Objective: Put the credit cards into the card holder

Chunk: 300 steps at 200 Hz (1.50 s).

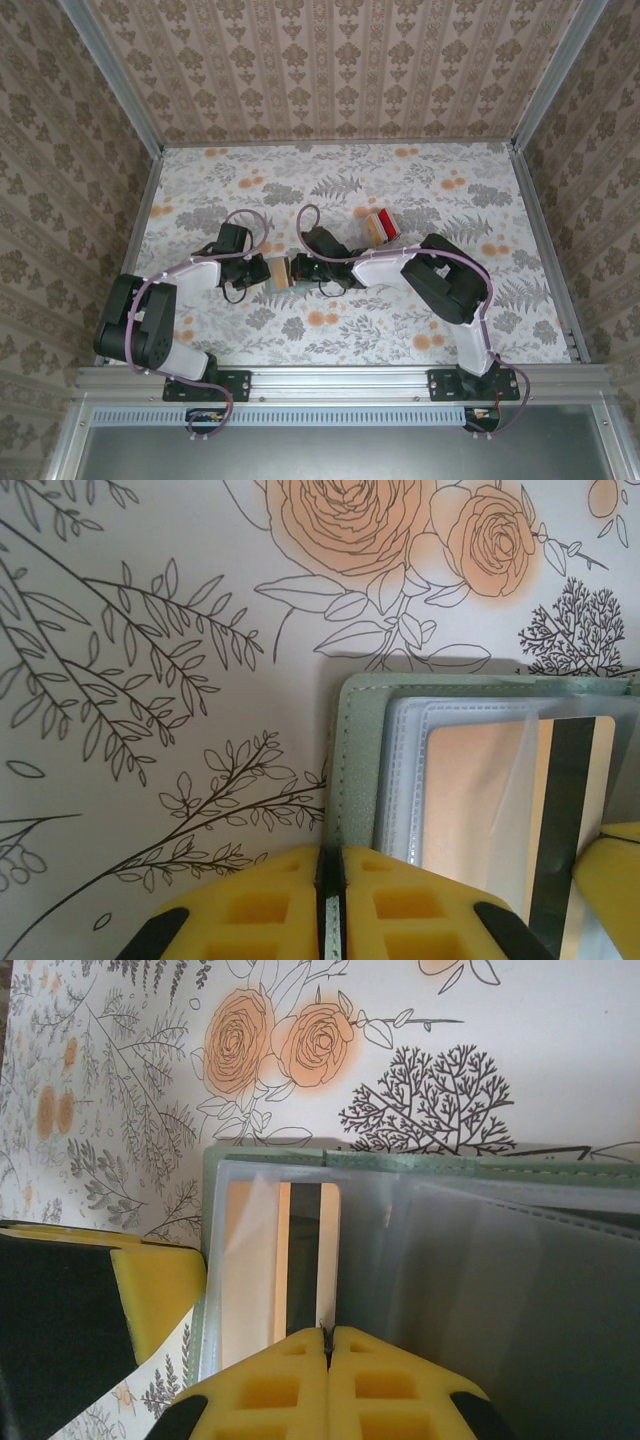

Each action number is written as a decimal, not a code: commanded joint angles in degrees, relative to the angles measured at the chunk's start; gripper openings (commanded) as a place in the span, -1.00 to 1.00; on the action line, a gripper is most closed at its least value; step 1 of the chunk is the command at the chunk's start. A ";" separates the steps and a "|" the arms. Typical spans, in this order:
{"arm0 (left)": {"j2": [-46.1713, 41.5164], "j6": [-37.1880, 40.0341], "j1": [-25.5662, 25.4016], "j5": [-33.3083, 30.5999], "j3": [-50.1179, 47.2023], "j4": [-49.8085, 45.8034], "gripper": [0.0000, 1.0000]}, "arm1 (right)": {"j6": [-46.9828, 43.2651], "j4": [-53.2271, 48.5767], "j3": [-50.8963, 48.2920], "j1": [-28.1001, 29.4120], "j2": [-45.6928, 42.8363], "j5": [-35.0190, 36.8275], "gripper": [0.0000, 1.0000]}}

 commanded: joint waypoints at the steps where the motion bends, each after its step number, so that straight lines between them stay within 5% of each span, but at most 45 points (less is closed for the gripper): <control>1: 0.85 -0.80 -1.59 1.71 -1.91 -1.56 -0.76 | 0.13 -1.55 1.21 1.52 0.53 2.79 -1.00; 25: 0.55 -0.98 -1.68 1.65 -2.01 -1.42 -0.77 | -1.45 -3.55 2.36 2.63 0.29 3.81 -0.97; 151: -6.12 2.33 0.15 -0.66 1.89 -9.94 -0.73 | -13.29 -18.73 3.91 -0.55 -10.08 4.41 -0.13; 198: -4.64 5.42 1.87 -1.88 9.64 -13.39 -0.31 | -16.16 -21.70 0.45 -0.64 -12.56 -3.03 -0.32; 231: 4.43 8.09 3.19 -0.86 15.23 -11.78 -0.40 | -13.70 -17.70 -5.18 -0.59 -11.81 -6.46 -0.60; 300: 10.24 7.94 3.41 3.17 11.05 -8.07 -0.67 | -11.59 -14.65 -3.80 -2.75 -5.71 -3.11 -0.62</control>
